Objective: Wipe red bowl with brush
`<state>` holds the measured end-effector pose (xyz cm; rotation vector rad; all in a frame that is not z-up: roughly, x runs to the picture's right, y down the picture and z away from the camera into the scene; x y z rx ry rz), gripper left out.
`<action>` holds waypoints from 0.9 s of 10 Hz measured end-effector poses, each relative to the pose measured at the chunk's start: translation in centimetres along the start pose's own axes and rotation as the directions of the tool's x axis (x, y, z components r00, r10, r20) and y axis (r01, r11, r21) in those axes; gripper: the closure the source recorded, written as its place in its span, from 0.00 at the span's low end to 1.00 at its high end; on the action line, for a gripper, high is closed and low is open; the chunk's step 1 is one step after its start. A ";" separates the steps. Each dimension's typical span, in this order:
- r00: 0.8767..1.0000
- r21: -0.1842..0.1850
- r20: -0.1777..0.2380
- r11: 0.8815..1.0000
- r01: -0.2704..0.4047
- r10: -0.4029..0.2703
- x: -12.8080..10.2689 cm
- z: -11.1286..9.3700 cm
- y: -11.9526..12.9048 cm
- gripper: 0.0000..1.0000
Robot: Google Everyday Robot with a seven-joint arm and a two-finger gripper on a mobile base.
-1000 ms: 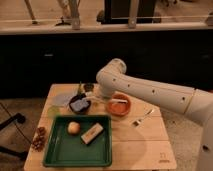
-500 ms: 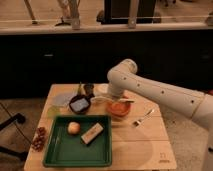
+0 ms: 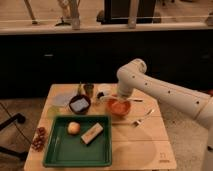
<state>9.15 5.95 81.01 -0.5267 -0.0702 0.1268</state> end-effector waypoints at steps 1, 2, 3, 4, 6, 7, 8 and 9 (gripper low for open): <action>1.000 -0.004 -0.023 1.000 -0.002 0.002 0.3 0.4 -0.3 1.00; 0.999 -0.008 -0.046 1.000 -0.009 0.008 0.9 0.8 -0.7 1.00; 0.997 -0.014 -0.071 1.000 -0.020 0.019 1.8 1.1 -1.0 1.00; 0.996 -0.019 -0.089 0.999 -0.034 0.033 2.6 1.4 -1.3 1.00; 0.991 -0.028 -0.122 0.997 -0.066 0.062 4.7 1.6 -1.7 1.00; 0.987 -0.035 -0.141 0.996 -0.079 0.074 5.9 1.8 -1.7 1.00; 0.983 -0.045 -0.166 0.996 -0.083 0.074 6.5 2.0 -1.5 1.00; 0.980 -0.051 -0.185 0.995 -0.084 0.073 6.8 2.2 -1.4 1.00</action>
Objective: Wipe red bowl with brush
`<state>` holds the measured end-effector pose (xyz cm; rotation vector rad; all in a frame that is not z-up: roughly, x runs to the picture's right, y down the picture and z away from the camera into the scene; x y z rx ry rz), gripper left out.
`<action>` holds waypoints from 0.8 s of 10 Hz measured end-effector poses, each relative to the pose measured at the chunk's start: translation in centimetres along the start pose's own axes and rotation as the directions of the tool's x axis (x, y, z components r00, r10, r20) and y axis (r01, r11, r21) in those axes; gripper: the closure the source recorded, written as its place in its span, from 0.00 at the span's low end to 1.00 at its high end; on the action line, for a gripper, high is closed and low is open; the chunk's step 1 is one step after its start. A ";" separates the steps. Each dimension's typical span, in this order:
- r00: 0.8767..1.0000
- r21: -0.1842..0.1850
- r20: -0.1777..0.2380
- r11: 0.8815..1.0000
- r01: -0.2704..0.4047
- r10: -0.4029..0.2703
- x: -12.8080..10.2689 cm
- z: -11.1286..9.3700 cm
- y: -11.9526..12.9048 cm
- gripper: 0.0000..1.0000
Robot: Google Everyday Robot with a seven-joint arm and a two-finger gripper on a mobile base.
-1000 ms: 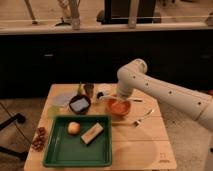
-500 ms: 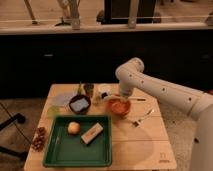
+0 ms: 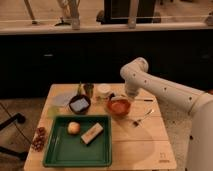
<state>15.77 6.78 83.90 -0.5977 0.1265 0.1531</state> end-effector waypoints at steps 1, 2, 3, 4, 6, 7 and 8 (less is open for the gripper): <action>1.000 -0.011 -0.021 1.000 0.000 0.000 0.5 0.3 0.3 1.00; 0.999 -0.024 -0.036 1.000 -0.001 0.000 1.0 0.7 0.6 1.00; 0.999 -0.035 -0.046 0.999 0.002 -0.004 1.1 1.0 1.0 1.00; 0.998 -0.047 -0.055 0.999 0.013 -0.015 1.0 1.3 1.3 1.00; 0.997 -0.073 -0.069 0.996 0.040 -0.045 0.4 2.1 2.1 1.00; 0.996 -0.087 -0.072 0.995 0.052 -0.059 0.1 2.5 2.5 1.00; 0.995 -0.096 -0.074 0.994 0.060 -0.067 -0.2 2.7 2.7 1.00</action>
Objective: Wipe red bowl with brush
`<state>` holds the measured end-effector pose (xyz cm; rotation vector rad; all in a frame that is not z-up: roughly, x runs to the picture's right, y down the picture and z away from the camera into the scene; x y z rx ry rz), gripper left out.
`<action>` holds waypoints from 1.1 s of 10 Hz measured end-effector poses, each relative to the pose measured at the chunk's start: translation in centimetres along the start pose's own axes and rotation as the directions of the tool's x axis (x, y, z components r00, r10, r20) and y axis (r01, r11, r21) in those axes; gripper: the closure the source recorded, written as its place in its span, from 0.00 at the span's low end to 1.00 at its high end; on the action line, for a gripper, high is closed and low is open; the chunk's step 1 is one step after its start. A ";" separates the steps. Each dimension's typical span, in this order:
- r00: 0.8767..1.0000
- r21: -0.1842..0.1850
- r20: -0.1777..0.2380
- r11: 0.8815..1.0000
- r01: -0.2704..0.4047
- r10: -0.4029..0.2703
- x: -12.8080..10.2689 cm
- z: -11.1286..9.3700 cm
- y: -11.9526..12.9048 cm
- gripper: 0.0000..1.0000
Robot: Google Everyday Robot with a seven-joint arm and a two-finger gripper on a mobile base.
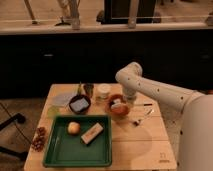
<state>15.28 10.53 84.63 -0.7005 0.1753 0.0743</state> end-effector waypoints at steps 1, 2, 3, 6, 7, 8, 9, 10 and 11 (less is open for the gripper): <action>1.000 -0.005 -0.001 1.000 0.003 -0.003 -0.1 0.1 0.1 1.00; 1.000 -0.009 -0.002 1.000 0.005 -0.005 -0.2 0.2 0.2 1.00; 1.000 -0.011 -0.003 1.000 0.004 -0.005 -0.1 0.2 0.3 1.00; 1.000 -0.003 -0.005 1.000 -0.031 0.031 1.0 -0.4 0.2 1.00; 0.999 0.000 -0.008 0.999 -0.046 0.046 1.3 -0.5 0.0 1.00; 0.998 0.002 -0.011 0.998 -0.062 0.062 1.7 -0.6 -0.4 1.00; 0.997 -0.001 -0.021 0.997 -0.078 0.078 2.0 -0.4 -0.8 1.00; 0.996 -0.005 -0.028 0.996 -0.087 0.087 1.9 0.0 -1.6 1.00; 0.995 -0.010 -0.037 0.996 -0.093 0.093 1.5 0.4 -2.4 1.00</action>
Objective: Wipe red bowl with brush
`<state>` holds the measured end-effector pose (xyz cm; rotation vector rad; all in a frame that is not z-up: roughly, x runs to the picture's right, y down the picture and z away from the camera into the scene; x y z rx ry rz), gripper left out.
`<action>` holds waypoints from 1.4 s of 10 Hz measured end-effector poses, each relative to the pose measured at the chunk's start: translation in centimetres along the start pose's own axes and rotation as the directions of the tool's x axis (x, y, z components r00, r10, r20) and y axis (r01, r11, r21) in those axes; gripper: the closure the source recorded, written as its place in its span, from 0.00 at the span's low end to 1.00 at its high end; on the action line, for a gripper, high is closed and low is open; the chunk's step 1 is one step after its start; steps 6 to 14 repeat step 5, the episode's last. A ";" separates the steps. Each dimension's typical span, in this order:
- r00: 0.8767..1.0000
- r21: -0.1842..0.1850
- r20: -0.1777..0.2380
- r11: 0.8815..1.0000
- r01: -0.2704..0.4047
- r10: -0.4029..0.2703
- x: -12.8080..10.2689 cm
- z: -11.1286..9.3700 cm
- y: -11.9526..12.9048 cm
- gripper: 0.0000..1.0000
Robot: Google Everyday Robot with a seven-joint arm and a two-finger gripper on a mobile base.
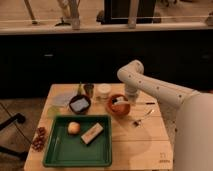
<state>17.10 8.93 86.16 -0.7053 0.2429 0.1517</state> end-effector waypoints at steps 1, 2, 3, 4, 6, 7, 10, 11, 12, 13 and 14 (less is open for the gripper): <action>1.000 -0.003 -0.006 1.000 -0.002 0.002 -0.4 0.4 -0.9 1.00; 1.000 -0.007 -0.011 1.000 -0.001 0.001 -0.9 0.7 -1.7 1.00; 1.000 -0.007 -0.009 1.000 0.005 -0.005 -1.4 0.7 -1.9 1.00; 1.000 -0.007 -0.006 1.000 0.016 -0.016 -2.1 0.6 -2.0 1.00; 1.000 -0.012 -0.001 1.000 0.029 -0.029 -2.8 0.4 -1.6 1.00; 1.000 -0.012 -0.001 1.000 0.029 -0.029 -2.8 0.4 -1.6 1.00; 1.000 -0.012 -0.001 1.000 0.029 -0.029 -2.8 0.4 -1.6 1.00; 1.000 -0.012 -0.001 1.000 0.029 -0.029 -2.8 0.4 -1.6 1.00; 1.000 -0.012 -0.001 1.000 0.029 -0.029 -2.8 0.4 -1.6 1.00; 1.000 -0.012 -0.001 1.000 0.029 -0.029 -2.8 0.4 -1.6 1.00; 1.000 -0.012 -0.001 1.000 0.029 -0.029 -2.8 0.4 -1.6 1.00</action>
